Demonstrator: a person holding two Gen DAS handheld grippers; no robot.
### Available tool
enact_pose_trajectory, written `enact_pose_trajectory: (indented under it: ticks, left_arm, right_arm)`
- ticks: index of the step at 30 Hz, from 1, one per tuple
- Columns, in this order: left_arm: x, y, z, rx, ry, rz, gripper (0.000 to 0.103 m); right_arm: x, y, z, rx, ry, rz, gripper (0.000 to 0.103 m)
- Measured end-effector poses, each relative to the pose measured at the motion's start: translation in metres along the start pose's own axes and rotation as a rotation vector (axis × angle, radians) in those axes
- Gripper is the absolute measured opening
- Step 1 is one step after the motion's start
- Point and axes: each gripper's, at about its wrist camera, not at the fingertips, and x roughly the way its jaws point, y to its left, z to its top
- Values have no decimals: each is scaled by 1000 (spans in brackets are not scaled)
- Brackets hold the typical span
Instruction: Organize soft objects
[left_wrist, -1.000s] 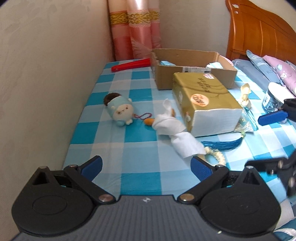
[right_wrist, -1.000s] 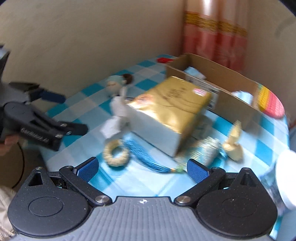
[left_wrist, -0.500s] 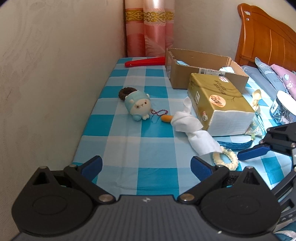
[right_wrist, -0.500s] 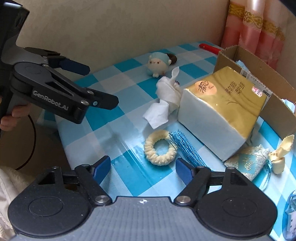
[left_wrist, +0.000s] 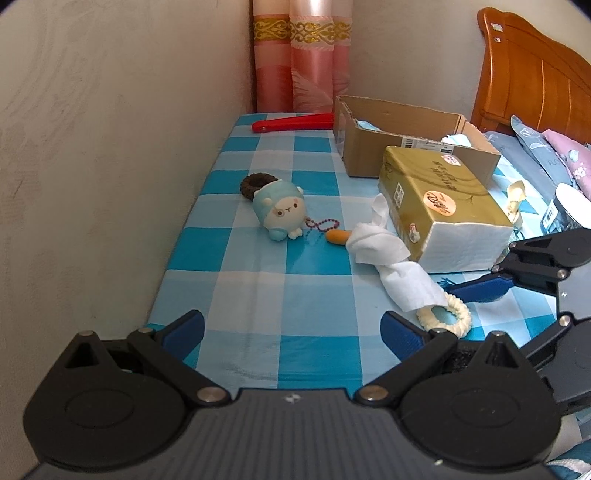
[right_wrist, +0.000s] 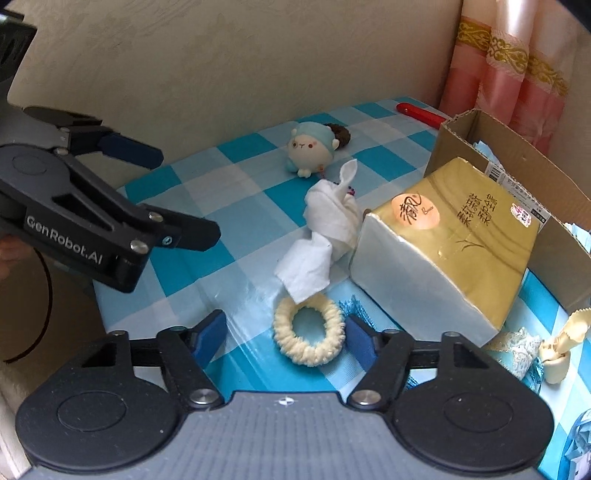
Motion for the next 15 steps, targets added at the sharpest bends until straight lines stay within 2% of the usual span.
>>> enact_pose_trajectory:
  ticks: [4,15]
  left_arm:
    - [1,-2,0,4,3,-4,101]
    - [2,-16,5,44,0,-56,101]
  right_arm:
    - [-1,-1,2,10,-5,-19,49]
    - [-19,-7,-18,37,11,-49,46]
